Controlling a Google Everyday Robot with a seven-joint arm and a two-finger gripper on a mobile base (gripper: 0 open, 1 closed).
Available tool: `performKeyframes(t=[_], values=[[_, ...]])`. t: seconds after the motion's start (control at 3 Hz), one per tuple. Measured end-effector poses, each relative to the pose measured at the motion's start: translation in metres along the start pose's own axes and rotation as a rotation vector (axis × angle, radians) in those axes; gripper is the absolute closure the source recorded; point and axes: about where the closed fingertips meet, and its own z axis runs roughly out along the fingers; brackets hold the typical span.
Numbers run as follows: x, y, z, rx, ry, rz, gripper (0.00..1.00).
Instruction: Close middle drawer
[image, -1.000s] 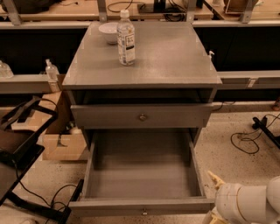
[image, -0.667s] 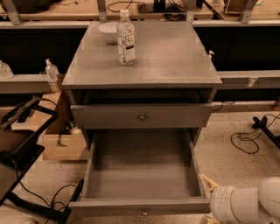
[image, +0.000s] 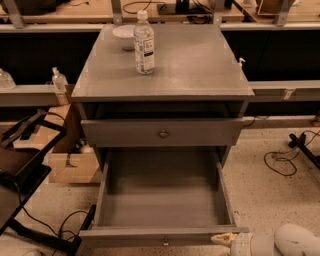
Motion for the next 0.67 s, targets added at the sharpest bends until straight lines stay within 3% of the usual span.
performKeyframes(t=[0.33,0.67], values=[[0.037,-0.004,0.046,-0.045,-0.035,0.06,0.72],[0.053,-0.01,0.079,-0.074,-0.066,0.091,0.96]])
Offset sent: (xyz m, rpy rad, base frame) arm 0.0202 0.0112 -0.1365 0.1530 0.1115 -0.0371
